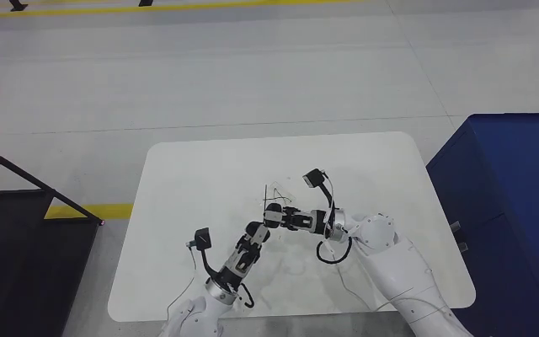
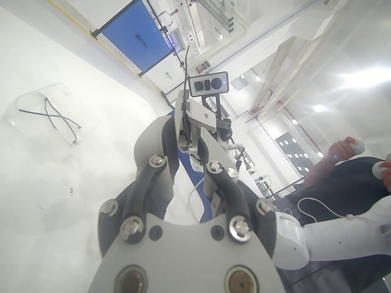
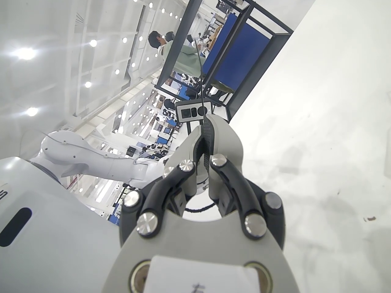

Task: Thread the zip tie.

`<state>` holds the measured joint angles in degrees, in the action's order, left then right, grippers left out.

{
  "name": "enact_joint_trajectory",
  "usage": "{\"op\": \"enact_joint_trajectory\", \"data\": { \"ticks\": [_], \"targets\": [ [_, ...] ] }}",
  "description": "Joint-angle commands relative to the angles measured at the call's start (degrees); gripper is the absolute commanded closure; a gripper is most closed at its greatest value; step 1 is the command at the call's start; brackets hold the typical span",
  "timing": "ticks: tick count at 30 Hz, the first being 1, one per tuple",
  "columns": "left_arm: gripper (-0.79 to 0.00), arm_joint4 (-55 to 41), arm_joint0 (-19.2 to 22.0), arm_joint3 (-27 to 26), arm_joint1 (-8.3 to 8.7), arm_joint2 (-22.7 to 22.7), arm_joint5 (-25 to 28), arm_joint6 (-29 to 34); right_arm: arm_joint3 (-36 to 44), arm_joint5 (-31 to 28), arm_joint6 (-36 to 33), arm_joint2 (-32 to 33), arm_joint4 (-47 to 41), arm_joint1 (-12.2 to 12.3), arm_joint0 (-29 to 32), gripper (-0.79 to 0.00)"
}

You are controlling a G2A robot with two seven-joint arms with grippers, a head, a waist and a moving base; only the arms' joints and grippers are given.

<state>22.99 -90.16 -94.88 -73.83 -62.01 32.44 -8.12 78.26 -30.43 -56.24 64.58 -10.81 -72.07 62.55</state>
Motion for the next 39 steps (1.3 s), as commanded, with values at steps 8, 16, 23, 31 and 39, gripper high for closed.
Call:
{"op": "enact_joint_trajectory", "data": {
  "ticks": [8,16,23,31,39],
  "targets": [
    [0.0,0.3,-0.3,-0.4,-0.16,-0.2,-0.1,-0.6,0.5,0.3,-0.2,-0.3,0.0,0.4,0.0,0.0],
    [0.0,0.3,-0.8,-0.6,-0.24,-0.4,-0.5,-0.6,0.6,-0.4,-0.2,0.6,-4.5,0.7,0.5,-0.711],
    [0.0,-4.7,-1.2,-1.4,-0.31,-0.6,2.5,-0.3,0.3,-0.3,-1.1,1.6,-6.5,1.0,0.4,-0.785],
    [0.0,-1.4,-1.4,-2.5,0.09,-0.9,1.7,4.1,-0.3,7.4,-4.6,2.4,-8.9,1.5,-0.1,-0.785],
    [0.0,0.7,-6.6,-8.9,2.66,-6.9,3.5,21.5,2.3,23.1,-19.7,10.1,-12.8,4.4,1.5,-0.785]
  ]
}}
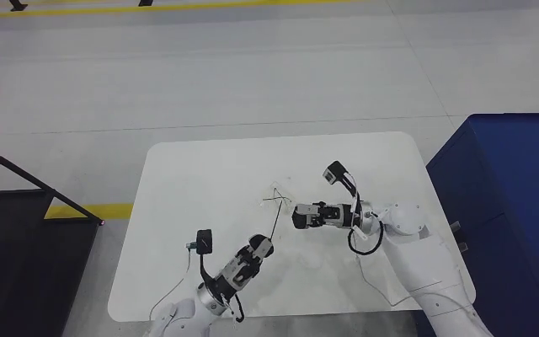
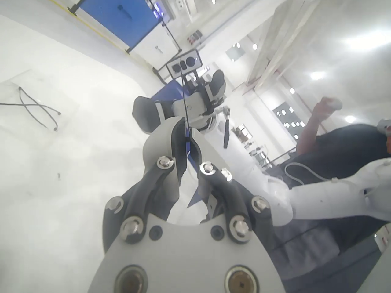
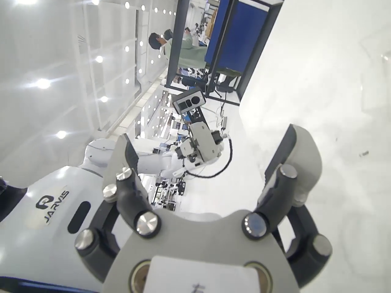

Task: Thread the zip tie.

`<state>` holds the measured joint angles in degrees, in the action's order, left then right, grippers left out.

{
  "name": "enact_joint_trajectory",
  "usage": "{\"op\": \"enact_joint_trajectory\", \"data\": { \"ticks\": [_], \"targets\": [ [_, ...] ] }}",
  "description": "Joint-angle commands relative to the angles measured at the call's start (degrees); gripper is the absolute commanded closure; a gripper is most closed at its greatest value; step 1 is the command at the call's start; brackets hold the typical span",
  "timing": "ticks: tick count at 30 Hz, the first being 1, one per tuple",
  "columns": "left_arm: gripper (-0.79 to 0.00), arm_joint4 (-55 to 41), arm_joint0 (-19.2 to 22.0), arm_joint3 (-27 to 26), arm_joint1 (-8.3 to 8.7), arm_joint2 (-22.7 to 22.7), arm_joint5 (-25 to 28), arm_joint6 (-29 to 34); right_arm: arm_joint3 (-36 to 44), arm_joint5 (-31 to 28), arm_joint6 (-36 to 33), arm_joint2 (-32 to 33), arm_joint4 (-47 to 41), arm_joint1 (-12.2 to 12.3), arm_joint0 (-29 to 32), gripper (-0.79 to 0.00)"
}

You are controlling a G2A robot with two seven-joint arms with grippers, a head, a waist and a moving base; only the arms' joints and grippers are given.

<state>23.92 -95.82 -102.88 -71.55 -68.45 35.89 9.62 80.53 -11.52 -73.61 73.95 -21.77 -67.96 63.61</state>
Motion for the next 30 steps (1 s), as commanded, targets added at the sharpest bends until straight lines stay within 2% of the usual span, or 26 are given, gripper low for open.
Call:
{"op": "enact_joint_trajectory", "data": {
  "ticks": [1,2,8,11,17,22,23,25,26,27,30],
  "targets": [
    [0.0,0.0,-1.6,-1.7,0.74,-0.7,0.3,7.4,0.6,6.6,-3.4,1.4,-3.1,0.5,0.5,-0.785],
    [0.0,-1.4,-2.3,-2.4,1.05,-0.7,0.6,10.6,0.8,7.0,-3.7,1.6,-3.4,0.6,0.6,-0.785],
    [0.0,-1.4,-2.3,-2.4,1.05,-0.7,0.6,10.6,0.8,7.0,-3.7,1.6,-3.4,0.6,0.6,-0.785],
    [0.0,-1.9,-2.4,-2.4,1.03,-0.6,0.3,10.3,0.9,8.0,-1.9,-0.8,0.7,0.6,1.3,-0.785],
    [0.0,-16.4,-1.6,-3.5,1.59,-0.6,-8.5,19.8,0.9,9.3,-6.2,-1.9,2.0,1.1,0.8,-0.785],
    [0.0,-21.5,-0.7,-4.6,2.15,-1.2,-16.2,26.7,2.7,9.8,-11.2,-1.9,-0.7,1.6,1.3,-0.785],
    [0.0,-21.6,-0.6,-4.9,2.24,-1.2,-17.0,27.6,2.6,9.9,-11.8,-1.9,-1.5,1.7,1.2,-0.723],
    [0.0,-24.0,-0.6,-5.2,2.38,-0.6,-18.2,30.3,2.6,10.1,-12.1,-2.3,-2.3,1.7,1.0,-0.65],
    [0.0,-25.0,-0.4,-5.3,2.46,-0.7,-18.7,31.1,2.6,10.0,-12.2,-2.7,-2.4,1.7,0.9,-0.443],
    [0.0,-25.8,-0.3,-5.4,2.53,-0.9,-18.9,31.5,2.5,10.0,-12.3,-3.1,-2.6,1.7,0.8,-0.329],
    [0.0,-26.6,0.0,-5.5,2.72,-1.4,-19.2,31.7,1.9,9.8,-12.1,-3.7,-2.9,1.8,0.3,-0.314]
  ]
}}
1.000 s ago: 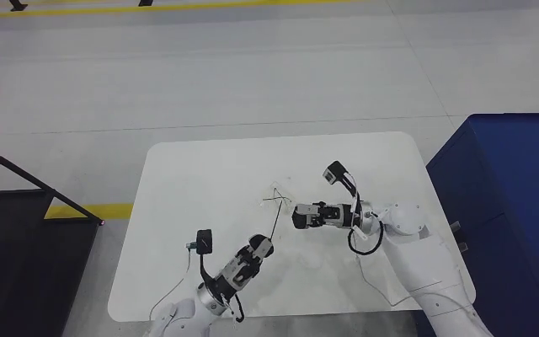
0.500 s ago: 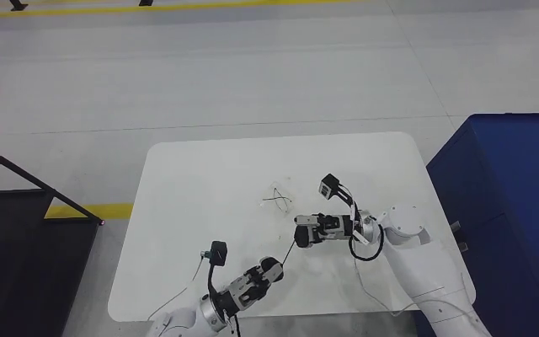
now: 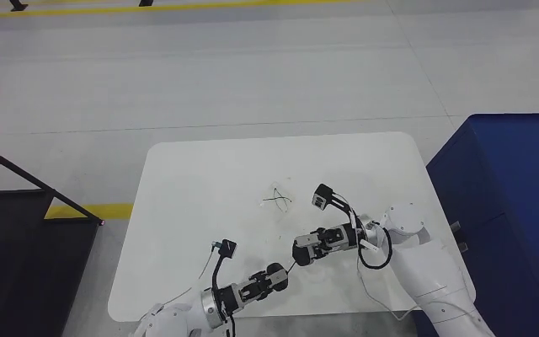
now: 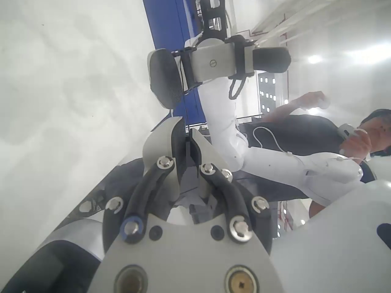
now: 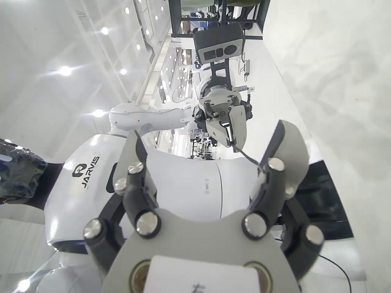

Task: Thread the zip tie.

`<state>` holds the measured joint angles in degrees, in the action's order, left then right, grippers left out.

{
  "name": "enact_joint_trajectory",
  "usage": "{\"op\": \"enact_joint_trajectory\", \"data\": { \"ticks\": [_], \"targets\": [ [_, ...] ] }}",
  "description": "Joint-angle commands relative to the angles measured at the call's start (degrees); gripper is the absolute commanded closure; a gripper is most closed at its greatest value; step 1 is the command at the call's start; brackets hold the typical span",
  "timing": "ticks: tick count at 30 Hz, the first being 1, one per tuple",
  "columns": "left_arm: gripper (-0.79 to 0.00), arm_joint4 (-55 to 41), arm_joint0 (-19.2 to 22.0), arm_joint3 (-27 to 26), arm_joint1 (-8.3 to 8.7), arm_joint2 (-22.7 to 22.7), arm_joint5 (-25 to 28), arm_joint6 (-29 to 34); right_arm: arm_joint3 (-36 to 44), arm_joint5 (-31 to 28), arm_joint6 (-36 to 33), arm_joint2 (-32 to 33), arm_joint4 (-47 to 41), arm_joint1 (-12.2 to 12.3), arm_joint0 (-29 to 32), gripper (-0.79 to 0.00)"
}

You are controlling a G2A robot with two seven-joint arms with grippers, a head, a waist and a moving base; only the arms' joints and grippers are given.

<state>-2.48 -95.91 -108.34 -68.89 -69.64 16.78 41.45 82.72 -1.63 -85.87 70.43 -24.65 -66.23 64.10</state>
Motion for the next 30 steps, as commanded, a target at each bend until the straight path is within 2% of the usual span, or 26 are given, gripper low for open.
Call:
{"op": "enact_joint_trajectory", "data": {
  "ticks": [1,7,10,14,20,24,25,30],
  "targets": [
    [0.0,-0.6,0.1,-0.1,0.11,-0.3,-0.1,-0.2,-0.6,-0.2,0.2,-0.3,-0.2,0.0,-0.4,-0.323],
    [0.0,-0.8,0.2,-0.1,0.35,-0.3,-0.9,-0.9,-1.2,-0.5,0.0,-1.6,-0.2,0.2,-1.0,-0.292],
    [0.0,-0.9,0.3,-0.2,0.42,0.1,-1.2,-1.2,-0.9,-0.5,-0.2,-2.2,-0.1,0.3,-1.1,-0.237],
    [0.0,-1.8,0.8,-0.1,0.52,0.5,-1.5,-0.9,-0.7,-0.6,-0.6,-2.8,0.0,0.5,-1.3,-0.271],
    [0.0,-2.1,1.0,-0.4,0.73,0.6,-1.6,-1.4,-0.3,-0.8,-0.6,-3.2,0.4,0.8,-1.3,-0.274],
    [0.0,-2.4,0.7,-0.7,0.94,0.1,-1.6,-1.6,0.1,-0.9,-0.5,-3.1,0.6,1.1,-1.1,-0.225],
    [0.0,-2.4,0.7,-0.7,0.99,0.1,-1.7,-1.6,0.2,-0.9,-0.5,-3.1,0.6,1.2,-1.1,-0.175],
    [0.0,-3.0,0.8,-0.9,1.22,-0.1,-2.1,-1.3,1.1,-0.6,-0.4,-2.9,0.2,1.6,-0.8,-0.145]
  ]
}}
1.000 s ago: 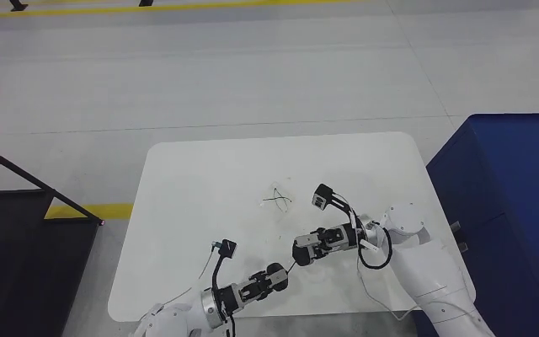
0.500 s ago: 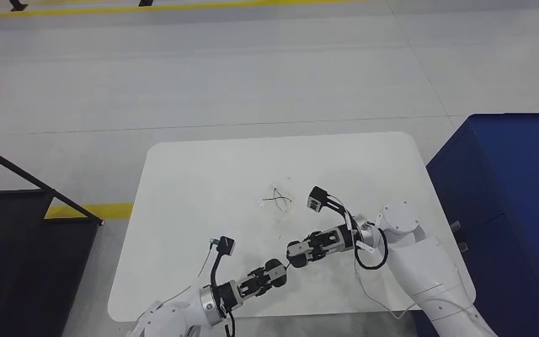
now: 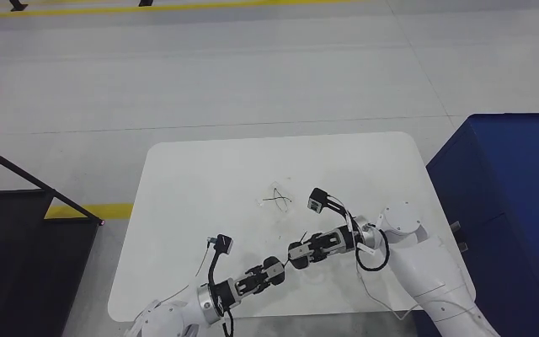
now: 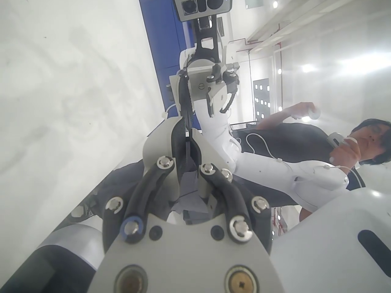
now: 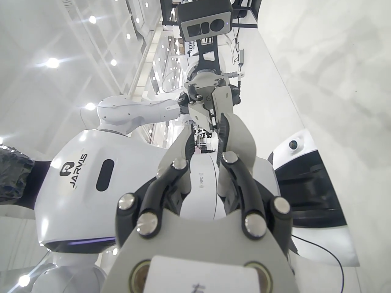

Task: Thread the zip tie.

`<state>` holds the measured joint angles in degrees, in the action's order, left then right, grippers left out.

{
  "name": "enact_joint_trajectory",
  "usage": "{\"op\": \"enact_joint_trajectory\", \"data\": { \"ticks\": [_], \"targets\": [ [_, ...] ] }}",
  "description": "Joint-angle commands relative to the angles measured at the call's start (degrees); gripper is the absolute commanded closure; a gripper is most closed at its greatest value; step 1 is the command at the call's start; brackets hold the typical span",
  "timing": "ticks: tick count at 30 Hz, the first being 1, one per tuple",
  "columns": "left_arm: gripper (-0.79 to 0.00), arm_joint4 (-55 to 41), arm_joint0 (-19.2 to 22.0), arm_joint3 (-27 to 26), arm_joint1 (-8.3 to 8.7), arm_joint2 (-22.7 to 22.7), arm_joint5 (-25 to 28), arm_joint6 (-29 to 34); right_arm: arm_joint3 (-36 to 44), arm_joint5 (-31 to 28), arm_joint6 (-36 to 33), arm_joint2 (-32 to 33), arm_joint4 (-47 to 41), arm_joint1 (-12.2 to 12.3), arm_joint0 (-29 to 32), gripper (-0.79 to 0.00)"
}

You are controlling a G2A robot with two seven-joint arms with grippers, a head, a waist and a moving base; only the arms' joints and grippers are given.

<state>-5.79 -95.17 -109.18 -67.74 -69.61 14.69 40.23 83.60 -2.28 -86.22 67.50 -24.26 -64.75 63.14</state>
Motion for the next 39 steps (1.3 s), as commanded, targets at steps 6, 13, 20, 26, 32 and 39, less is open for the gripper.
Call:
{"op": "enact_joint_trajectory", "data": {
  "ticks": [6,13,20,26,32,39],
  "targets": [
    [0.0,0.7,-0.5,-0.7,0.32,0.1,0.0,-0.1,1.5,0.3,0.7,-0.3,0.3,0.4,0.6,-0.142],
    [0.0,0.4,-0.8,-0.9,0.62,0.2,0.4,0.0,1.8,0.4,1.6,-0.7,0.9,0.8,1.2,0.0],
    [-0.206,-0.4,-1.5,-1.2,0.84,0.1,1.6,-1.2,2.0,-0.4,2.1,-0.8,0.1,1.2,1.6,0.0],
    [-0.785,-5.7,-3.3,-2.4,1.16,-2.4,7.0,-2.2,1.0,-1.5,3.2,1.1,-3.4,1.5,2.0,0.0],
    [-0.785,-12.4,-5.2,-3.0,1.63,-5.4,9.7,-0.6,0.6,-1.5,2.3,2.2,-6.2,1.9,2.4,0.0],
    [-0.785,-12.4,-5.2,-3.0,1.63,-5.4,9.7,-0.6,1.0,-1.5,3.0,2.2,-6.7,1.8,2.7,0.0]
  ]
}}
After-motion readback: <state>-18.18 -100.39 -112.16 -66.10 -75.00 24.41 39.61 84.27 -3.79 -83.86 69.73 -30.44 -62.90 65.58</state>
